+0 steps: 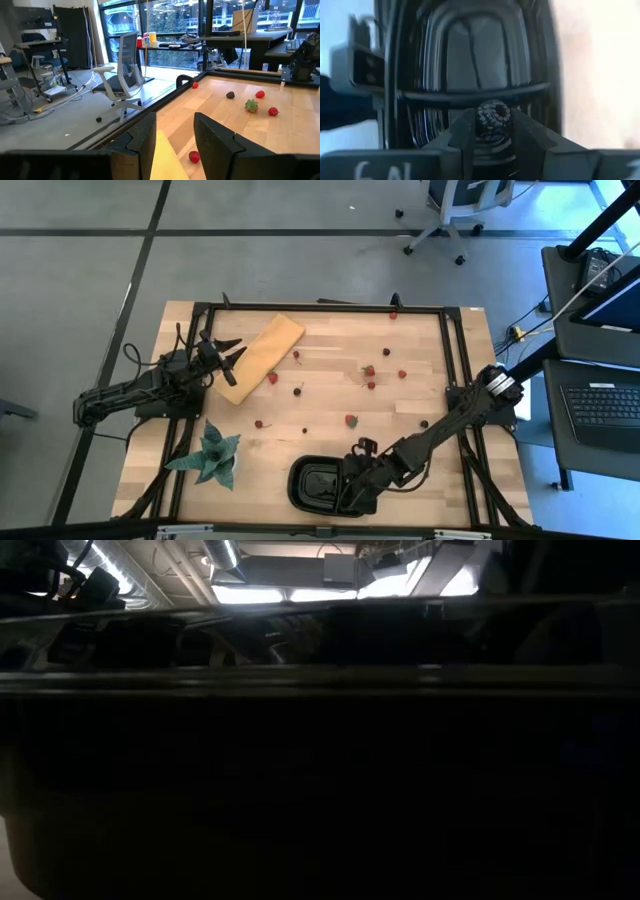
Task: Pick and placing Produce into tupperware
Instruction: Put the bottom blackberry into the black container, then put the right blueberry into the black container
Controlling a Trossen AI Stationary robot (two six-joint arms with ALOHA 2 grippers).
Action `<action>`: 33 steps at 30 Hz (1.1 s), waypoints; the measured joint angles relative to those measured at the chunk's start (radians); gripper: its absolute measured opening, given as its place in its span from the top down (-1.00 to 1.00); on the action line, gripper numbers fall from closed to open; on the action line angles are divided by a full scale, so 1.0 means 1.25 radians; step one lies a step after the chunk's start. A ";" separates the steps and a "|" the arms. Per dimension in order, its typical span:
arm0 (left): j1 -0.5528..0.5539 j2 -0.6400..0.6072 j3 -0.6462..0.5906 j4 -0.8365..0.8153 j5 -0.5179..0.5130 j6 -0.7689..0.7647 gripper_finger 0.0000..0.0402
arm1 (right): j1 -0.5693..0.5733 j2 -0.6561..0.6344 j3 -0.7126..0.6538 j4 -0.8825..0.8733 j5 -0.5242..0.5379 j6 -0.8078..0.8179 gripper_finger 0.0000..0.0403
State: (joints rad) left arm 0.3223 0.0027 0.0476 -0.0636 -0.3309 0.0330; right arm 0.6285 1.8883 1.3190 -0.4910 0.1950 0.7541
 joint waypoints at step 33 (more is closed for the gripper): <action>0.000 0.000 0.000 0.000 0.000 -0.024 0.38 | 0.000 0.021 0.028 -0.037 -0.074 0.063 0.31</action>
State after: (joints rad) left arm 0.3222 0.0029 0.0476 -0.0639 -0.3309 0.0028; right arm 0.6285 1.9151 1.3536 -0.5374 0.1028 0.8330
